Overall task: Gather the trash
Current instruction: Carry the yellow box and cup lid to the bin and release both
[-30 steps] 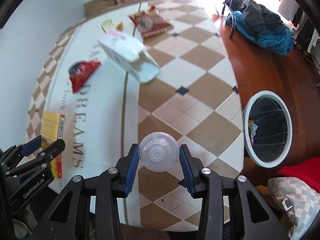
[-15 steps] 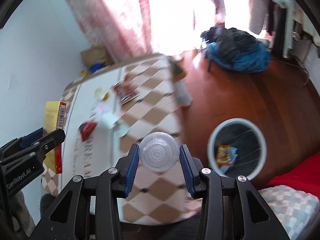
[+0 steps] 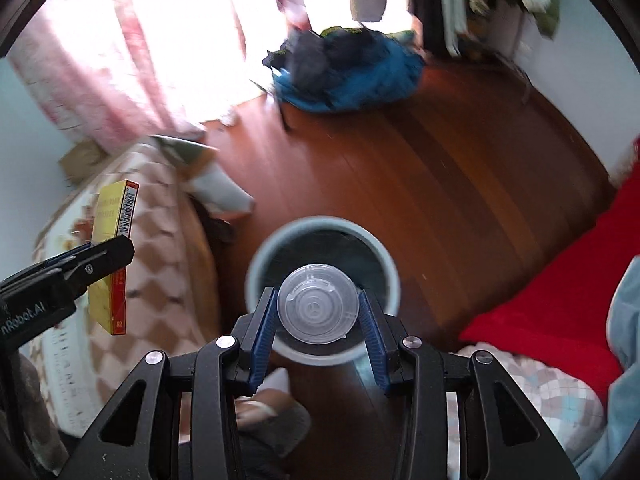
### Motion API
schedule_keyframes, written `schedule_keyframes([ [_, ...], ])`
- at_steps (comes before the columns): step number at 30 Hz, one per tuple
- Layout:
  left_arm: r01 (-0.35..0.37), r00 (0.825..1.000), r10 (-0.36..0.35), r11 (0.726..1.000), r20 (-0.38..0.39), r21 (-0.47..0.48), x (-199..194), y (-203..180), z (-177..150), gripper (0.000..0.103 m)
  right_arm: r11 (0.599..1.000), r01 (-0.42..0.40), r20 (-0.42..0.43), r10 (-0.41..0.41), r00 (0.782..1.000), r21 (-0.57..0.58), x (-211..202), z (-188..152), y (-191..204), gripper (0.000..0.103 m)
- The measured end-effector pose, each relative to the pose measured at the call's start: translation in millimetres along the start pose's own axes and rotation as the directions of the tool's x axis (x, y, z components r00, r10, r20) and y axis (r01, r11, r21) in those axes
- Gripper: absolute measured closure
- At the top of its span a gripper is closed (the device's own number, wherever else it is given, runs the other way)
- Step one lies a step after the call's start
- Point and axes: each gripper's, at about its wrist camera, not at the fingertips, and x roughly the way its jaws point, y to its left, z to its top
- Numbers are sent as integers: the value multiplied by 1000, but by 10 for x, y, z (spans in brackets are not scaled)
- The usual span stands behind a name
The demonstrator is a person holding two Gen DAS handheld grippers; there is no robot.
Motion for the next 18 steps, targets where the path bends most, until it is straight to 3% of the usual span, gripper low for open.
schedule_keyframes([
  [5, 68, 987, -71, 997, -147, -21, 771, -70, 159, 49, 997, -2, -121, 12, 993, 82, 731, -44, -432, 60],
  [8, 119, 962, -126, 992, -242, -42, 1193, -119, 259, 49, 993, -7, -165, 27, 986, 120, 1070, -101, -605, 60],
  [11, 124, 947, -132, 991, -294, -44, 1428, -169, 285, 48, 984, -38, -200, 72, 977, 172, 1355, -108, -726, 60],
  [12, 131, 940, -140, 990, -311, -51, 1477, -178, 266, 44, 981, -51, -211, 91, 973, 189, 1451, -113, -760, 60],
  [15, 161, 924, -188, 981, -332, -106, 1579, -102, 245, 13, 972, -83, -236, 135, 962, 218, 1633, -142, -796, 60],
  [18, 150, 920, -191, 978, -343, -144, 1600, -42, 201, 9, 965, -120, -257, 180, 949, 233, 1763, -182, -808, 56],
])
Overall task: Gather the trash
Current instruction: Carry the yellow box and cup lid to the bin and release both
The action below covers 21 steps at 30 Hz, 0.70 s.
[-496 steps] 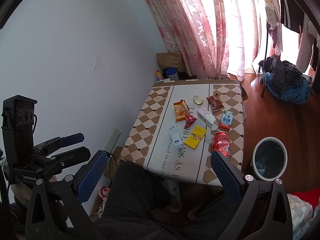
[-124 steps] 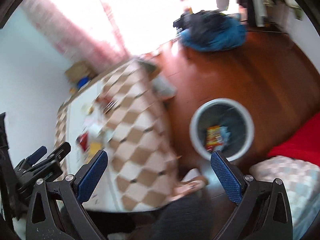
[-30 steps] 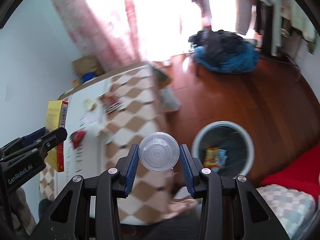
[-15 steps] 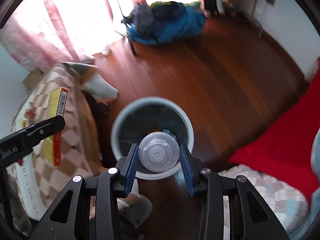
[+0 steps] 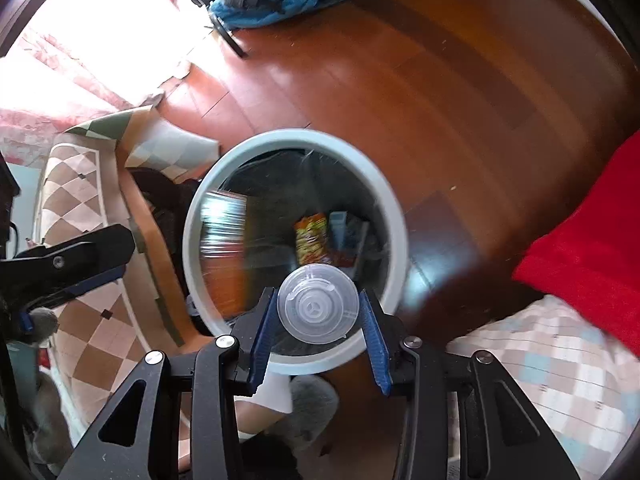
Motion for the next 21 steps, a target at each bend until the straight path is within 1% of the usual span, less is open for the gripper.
schedule_keyframes([
  [2, -19, 1000, 19, 1000, 6, -16, -15, 56, -30, 8, 1000, -10, -7, 10, 1000, 3, 73, -1, -33, 29],
  [4, -63, 998, 64, 998, 24, -18, -63, 92, -98, 8, 1000, -18, -15, 18, 1000, 11, 103, -3, -47, 25],
  [6, -101, 994, 101, 995, 44, -10, -94, 104, -168, 8, 1000, -6, -20, 7, 1000, 14, 118, -14, -48, 10],
  [7, -133, 989, 133, 991, 61, -3, -139, 93, -221, 8, 1000, 3, -22, -3, 1000, 16, 119, -12, -42, 0],
  [8, -157, 985, 156, 988, 75, 4, -172, 92, -260, 8, 1000, 11, -25, -10, 1000, 16, 117, -28, -32, 0],
  [10, -224, 970, 221, 974, 101, 28, -200, 58, -338, 8, 999, 42, -26, -41, 999, 10, 84, -45, -13, 0],
  [12, -298, 948, 288, 952, 135, 67, -240, -11, -423, 8, 995, 98, -18, -98, 995, -13, 28, -75, 46, 0],
  [14, -334, 936, 320, 939, 149, 84, -274, 2, -511, 8, 990, 140, -6, -140, 990, -34, -36, -110, 87, 0],
  [17, -343, 932, 328, 936, 157, 82, -320, 7, -574, 8, 982, 181, 16, -180, 983, -60, -159, -170, 166, 0],
  [21, -357, 922, 338, 931, 187, 80, -467, -24, -665, 8, 975, 206, 49, -203, 978, -80, -386, -236, 253, 0],
])
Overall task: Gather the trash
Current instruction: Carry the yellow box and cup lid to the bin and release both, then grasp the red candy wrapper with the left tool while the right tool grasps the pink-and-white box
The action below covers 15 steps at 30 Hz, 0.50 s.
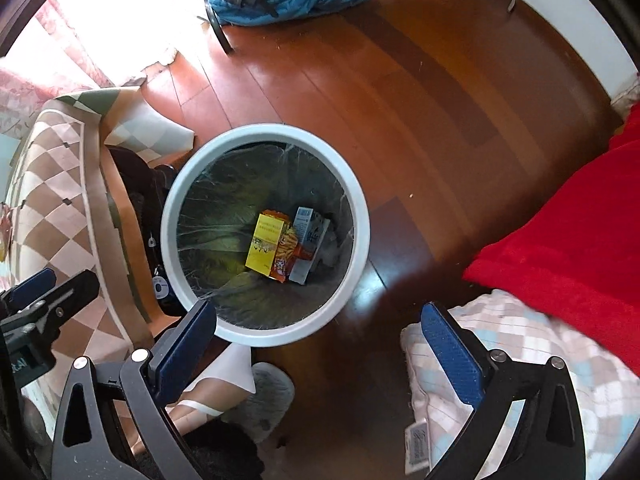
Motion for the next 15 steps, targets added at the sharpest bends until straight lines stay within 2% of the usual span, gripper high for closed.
schedule_keyframes([
  [8, -8, 996, 7, 1000, 92, 5, -570, 19, -111, 8, 1000, 21, 69, -20, 997, -18, -605, -121, 92, 0],
  [15, -14, 982, 14, 1000, 186, -2, -1198, 110, -223, 8, 1000, 3, 149, -2, 989, -11, -1253, -237, 226, 0],
])
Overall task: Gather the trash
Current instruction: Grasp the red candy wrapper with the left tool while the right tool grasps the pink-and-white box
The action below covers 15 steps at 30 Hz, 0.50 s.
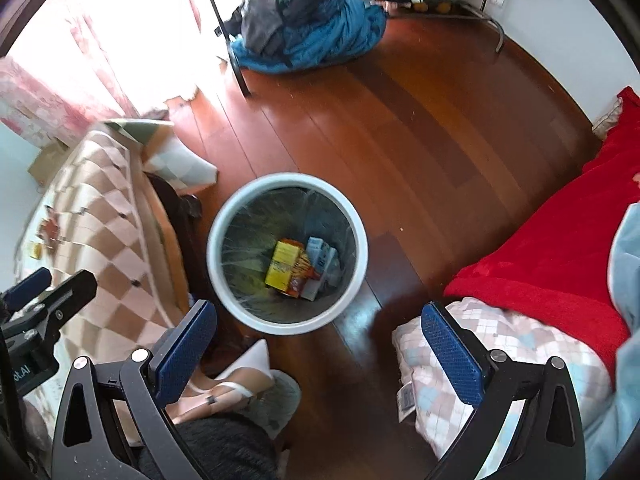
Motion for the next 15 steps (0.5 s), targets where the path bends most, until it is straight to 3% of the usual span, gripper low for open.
schedule_keyframes([
  [9, -20, 993, 31, 995, 110, -95, -777, 534, -10, 8, 996, -80, 142, 85, 986, -38, -956, -31, 562, 0],
  [15, -74, 980, 112, 972, 164, -222, -1091, 1446, -122, 8, 971, -164, 154, 192, 969, -175, -1245, -55, 1484, 0],
])
